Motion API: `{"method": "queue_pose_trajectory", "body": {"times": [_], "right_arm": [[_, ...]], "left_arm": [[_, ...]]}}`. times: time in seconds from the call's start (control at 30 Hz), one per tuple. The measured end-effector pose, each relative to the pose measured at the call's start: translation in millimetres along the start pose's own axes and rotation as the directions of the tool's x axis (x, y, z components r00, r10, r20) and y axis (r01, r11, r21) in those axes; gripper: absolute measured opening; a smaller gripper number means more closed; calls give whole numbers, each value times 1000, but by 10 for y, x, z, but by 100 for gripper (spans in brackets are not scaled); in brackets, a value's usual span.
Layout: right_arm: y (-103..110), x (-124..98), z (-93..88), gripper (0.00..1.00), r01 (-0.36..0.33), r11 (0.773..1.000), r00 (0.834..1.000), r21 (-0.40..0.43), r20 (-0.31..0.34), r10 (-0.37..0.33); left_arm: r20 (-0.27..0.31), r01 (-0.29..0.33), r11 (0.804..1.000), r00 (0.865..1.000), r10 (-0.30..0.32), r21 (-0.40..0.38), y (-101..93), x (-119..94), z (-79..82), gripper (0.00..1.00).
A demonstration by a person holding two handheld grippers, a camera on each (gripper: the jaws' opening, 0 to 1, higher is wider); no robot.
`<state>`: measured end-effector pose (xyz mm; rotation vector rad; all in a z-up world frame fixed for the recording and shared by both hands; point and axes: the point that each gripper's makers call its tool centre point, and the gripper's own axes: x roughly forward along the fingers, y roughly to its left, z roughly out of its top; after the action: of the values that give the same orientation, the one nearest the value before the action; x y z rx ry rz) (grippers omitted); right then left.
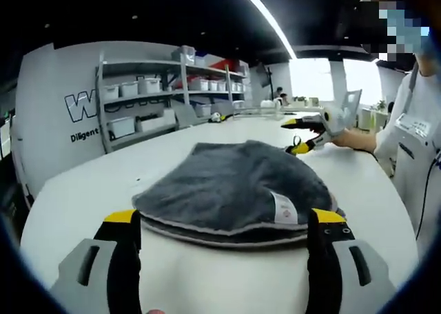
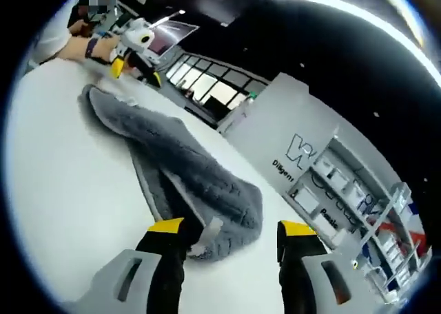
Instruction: Open the folded towel by lifting each exposed corner and separating the folded layers until the towel lies flat within the target outline without major curled edges
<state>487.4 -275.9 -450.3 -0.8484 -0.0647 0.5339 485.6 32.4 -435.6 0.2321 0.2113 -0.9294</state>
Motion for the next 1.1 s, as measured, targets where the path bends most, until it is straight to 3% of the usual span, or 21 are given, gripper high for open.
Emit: {"method": "queue_pose_trajectory", "body": {"times": [0.13, 0.27, 0.43, 0.6, 0.77, 0.87, 1.1], "right_arm": [[55, 21, -12, 36, -2, 989, 1000, -148, -23, -1], [66, 24, -4, 35, -7, 992, 1000, -125, -20, 5], [89, 36, -57, 31, -13, 988, 999, -152, -43, 7], [155, 43, -42, 24, -31, 963, 998, -269, -59, 15], [192, 52, -60, 15, -49, 955, 997, -292, -78, 27], [201, 42, -79, 2, -72, 957, 995, -281, -82, 51], [153, 31, -56, 2, -67, 957, 996, -281, -70, 49]], "left_arm": [[-8, -9, 1000, 1000, 9, 5, 25, -7, -13, 99], [-3, -15, 1000, 1000, 15, 0, 36, -16, -1, 99], [-5, -16, 1000, 1000, 17, 2, 39, -17, -4, 99], [-5, -18, 1000, 1000, 18, 4, 43, -27, 0, 99], [0, -27, 1000, 1000, 27, -2, 68, -45, 11, 98], [1, -25, 1000, 1000, 25, 1, 52, -42, 17, 98], [-2, -27, 1000, 1000, 27, 4, 62, -43, 13, 98]]}}
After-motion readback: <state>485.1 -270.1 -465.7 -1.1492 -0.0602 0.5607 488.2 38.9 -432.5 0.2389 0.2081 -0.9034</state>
